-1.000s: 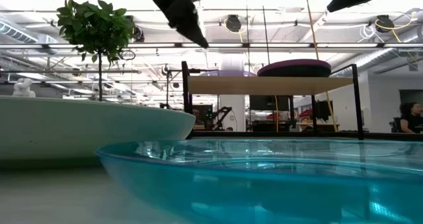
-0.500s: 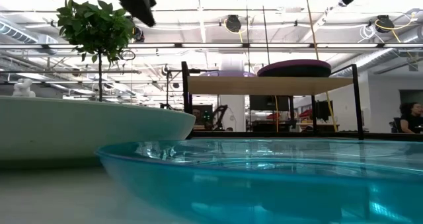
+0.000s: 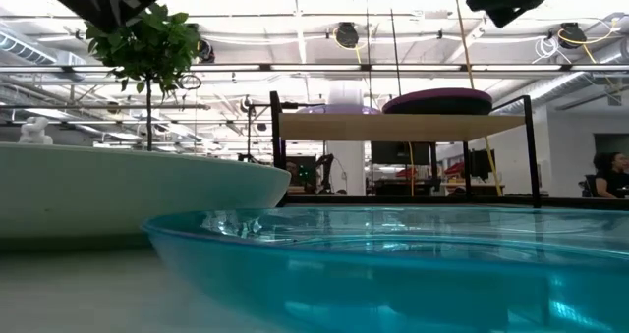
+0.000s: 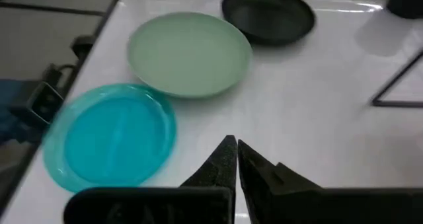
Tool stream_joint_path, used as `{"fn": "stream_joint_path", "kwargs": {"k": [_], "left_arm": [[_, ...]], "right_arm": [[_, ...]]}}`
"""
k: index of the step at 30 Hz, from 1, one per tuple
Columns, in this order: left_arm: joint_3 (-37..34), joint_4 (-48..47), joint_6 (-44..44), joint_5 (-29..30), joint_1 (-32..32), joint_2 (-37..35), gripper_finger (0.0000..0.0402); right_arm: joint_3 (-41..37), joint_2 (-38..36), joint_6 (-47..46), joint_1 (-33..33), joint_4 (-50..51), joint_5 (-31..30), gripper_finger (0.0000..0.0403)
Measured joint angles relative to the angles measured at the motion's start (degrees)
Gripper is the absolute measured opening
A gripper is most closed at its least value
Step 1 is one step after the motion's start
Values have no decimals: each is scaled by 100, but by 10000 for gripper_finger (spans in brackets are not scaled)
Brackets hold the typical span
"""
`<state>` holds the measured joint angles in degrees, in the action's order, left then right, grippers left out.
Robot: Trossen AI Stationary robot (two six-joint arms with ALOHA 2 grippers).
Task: Place and stack plates onto a shelf
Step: Stack the light green plate on top of the violet plate on the shelf
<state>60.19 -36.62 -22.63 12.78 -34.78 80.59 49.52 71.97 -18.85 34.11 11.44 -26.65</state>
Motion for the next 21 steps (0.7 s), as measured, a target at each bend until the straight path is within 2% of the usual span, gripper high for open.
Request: {"fn": "stream_joint_path", "kwargs": {"k": [10, 16, 21], "left_arm": [[-347, 889, -189, 92, -786, -3, 83], [-519, 1416, -189, 90, -1158, 74, 83], [-589, 1474, -155, 80, -1425, 283, 83]], "right_arm": [[0, 908, 226, 0, -1630, 732, 0], [0, 1521, 406, -25, -2549, 920, 0], [0, 1924, 459, -131, -2999, 1052, 0]]}}
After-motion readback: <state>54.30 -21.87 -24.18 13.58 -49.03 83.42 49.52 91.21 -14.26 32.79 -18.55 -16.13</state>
